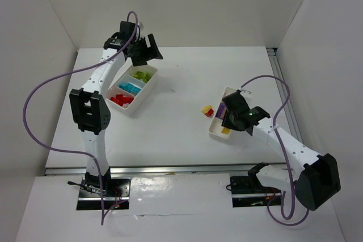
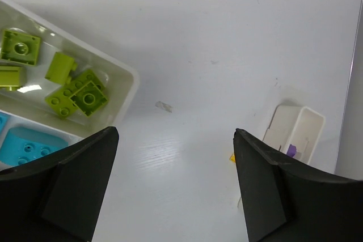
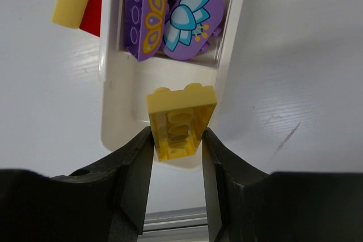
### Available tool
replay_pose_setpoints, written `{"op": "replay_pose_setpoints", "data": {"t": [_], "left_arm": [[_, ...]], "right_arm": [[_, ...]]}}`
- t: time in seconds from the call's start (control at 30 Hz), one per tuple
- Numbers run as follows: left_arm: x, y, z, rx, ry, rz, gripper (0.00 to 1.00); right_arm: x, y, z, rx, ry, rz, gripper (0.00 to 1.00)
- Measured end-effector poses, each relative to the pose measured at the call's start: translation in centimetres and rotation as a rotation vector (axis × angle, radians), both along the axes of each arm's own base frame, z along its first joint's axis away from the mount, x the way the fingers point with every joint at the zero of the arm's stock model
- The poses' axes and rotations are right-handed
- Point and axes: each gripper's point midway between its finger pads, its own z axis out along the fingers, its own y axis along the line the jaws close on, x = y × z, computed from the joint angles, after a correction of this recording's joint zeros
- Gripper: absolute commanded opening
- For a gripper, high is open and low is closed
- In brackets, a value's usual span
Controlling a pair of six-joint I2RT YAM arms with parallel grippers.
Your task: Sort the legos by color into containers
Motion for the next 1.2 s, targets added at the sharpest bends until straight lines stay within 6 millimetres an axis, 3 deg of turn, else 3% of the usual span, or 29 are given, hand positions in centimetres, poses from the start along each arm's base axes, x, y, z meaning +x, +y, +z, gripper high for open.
{"op": "replay_pose_setpoints", "data": {"t": [0.23, 0.67, 0.73, 0.77, 0.87, 1.03, 1.13, 1.2], "left_arm": [[-0.9, -1.8, 0.1, -0.016, 0.01, -0.05, 0.91], [-1.2, -2.1, 0.0, -0.016, 0.013, -0.079, 0.91], [-1.2, -2.1, 0.0, -0.018, 0.014, -0.081, 0.91], [-1.2, -2.1, 0.0, -0.018, 0.015, -0.081, 0.91], [-1.4, -2.1, -0.1, -0.019, 0.02, -0.083, 0.91], [-1.5, -2.2, -0.3, -0.019, 0.031, -0.085, 0.91], [-1.5, -2.2, -0.3, -0.02, 0.031, -0.088, 0.91], [-1.5, -2.2, -0.3, -0.02, 0.031, -0.09, 0.91]], "right_arm": [[-1.0, 1.4, -1.0, -0.095, -0.009, 0.073, 0.06], [-1.4, 2.9, -1.7, -0.356, -0.04, 0.113, 0.16], [-1.4, 3.2, -1.7, -0.373, -0.046, 0.124, 0.25], [-1.5, 3.4, -1.8, -0.383, -0.05, 0.133, 0.46], [-1.8, 3.9, -2.1, -0.391, -0.043, 0.165, 0.76], [-2.0, 4.1, -2.3, -0.395, -0.03, 0.188, 0.75], [-1.6, 4.4, -1.8, -0.381, -0.036, 0.185, 0.64], [-1.0, 4.7, -1.2, -0.355, -0.042, 0.18, 0.62]]}}
